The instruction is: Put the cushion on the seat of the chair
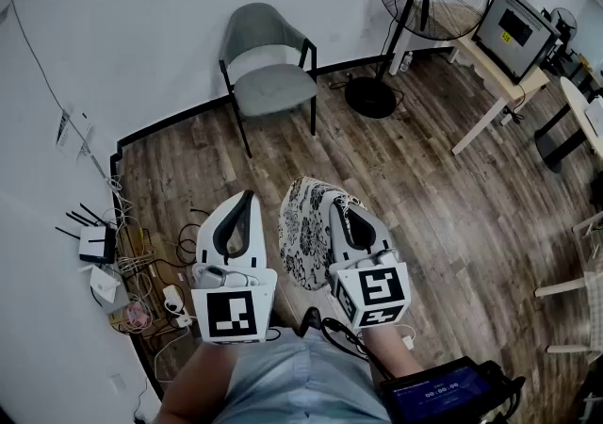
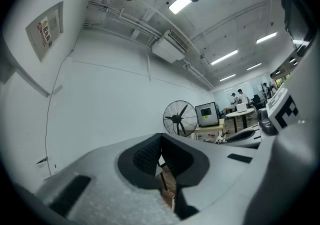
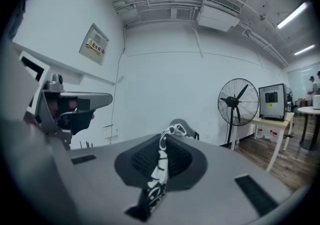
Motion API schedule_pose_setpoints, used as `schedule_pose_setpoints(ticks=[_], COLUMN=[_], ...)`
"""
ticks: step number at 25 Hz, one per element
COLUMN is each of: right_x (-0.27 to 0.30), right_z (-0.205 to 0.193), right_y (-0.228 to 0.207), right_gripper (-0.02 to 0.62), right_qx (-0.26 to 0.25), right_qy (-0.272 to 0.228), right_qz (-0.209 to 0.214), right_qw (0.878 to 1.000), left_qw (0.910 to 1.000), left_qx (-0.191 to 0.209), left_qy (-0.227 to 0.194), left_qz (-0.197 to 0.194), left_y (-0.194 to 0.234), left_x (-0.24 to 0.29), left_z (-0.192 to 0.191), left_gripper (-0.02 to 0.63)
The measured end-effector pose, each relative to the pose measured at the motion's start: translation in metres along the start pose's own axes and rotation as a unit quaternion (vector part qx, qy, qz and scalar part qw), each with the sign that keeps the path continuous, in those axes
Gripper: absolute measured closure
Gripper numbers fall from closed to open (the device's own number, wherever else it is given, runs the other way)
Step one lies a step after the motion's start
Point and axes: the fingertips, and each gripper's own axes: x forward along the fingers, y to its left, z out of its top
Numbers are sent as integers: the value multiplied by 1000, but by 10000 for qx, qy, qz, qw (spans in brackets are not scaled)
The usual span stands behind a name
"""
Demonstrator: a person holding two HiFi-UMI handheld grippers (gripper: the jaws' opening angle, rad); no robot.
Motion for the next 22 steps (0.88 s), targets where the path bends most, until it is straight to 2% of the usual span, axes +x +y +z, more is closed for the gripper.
schedule_pose_setpoints(ticks=[14, 22], right_x=[1, 16], right_z=[-5, -22], right_y=[-27, -49], right_gripper=[581, 581], right_qx=[114, 138], right_qy=[-117, 105], right_qz=[172, 345], right_qw=[9997, 9993], left_qw=[9999, 9993], left_qx=[71, 48], left_qy=[16, 194], left_qz=[111, 320], left_y=[-22, -27], left_x=[15, 32], left_z=[-3, -19], left_gripper=[597, 597])
